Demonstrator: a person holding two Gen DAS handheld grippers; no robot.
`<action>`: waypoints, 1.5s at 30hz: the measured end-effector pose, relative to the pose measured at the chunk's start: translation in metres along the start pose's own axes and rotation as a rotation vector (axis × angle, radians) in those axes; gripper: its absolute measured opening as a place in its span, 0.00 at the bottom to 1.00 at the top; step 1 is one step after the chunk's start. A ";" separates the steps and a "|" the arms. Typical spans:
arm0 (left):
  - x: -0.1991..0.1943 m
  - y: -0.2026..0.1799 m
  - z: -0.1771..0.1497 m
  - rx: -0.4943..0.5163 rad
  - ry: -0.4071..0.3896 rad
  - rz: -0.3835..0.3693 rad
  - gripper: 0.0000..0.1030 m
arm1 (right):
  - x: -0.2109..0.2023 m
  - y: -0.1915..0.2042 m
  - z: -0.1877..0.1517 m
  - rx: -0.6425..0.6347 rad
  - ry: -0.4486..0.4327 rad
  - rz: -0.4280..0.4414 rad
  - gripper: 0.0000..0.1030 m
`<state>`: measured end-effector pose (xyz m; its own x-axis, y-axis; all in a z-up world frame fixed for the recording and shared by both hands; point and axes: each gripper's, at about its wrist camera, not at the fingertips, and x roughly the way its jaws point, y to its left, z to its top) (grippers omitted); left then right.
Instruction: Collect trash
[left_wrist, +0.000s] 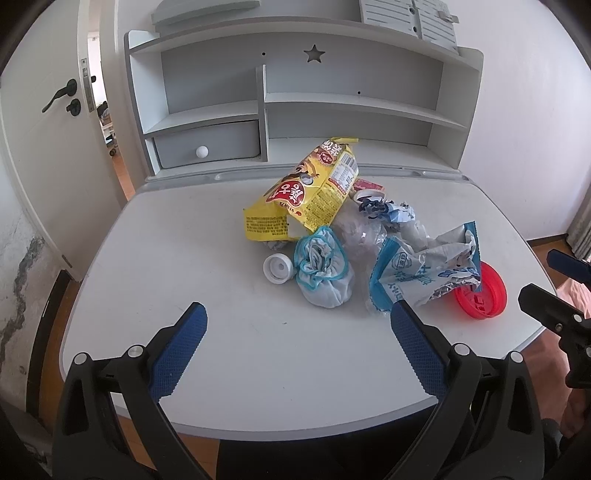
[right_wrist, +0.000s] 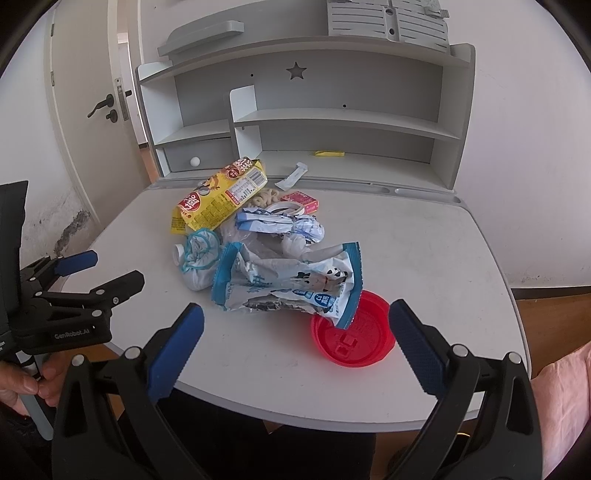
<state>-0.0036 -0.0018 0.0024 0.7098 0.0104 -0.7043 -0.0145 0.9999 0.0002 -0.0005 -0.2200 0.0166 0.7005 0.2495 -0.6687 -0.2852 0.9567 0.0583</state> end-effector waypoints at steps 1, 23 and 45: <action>0.000 0.000 0.000 0.000 0.002 0.000 0.94 | 0.000 0.000 0.000 0.000 -0.001 -0.002 0.94; 0.004 -0.001 -0.001 -0.001 0.006 -0.002 0.94 | 0.000 0.000 0.000 -0.003 -0.001 0.000 0.94; 0.008 0.002 -0.002 -0.001 0.014 -0.007 0.94 | 0.000 0.001 0.001 -0.003 0.000 0.000 0.94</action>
<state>0.0000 -0.0001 -0.0048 0.7001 0.0035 -0.7140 -0.0105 0.9999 -0.0053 -0.0004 -0.2190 0.0177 0.7003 0.2496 -0.6688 -0.2871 0.9563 0.0563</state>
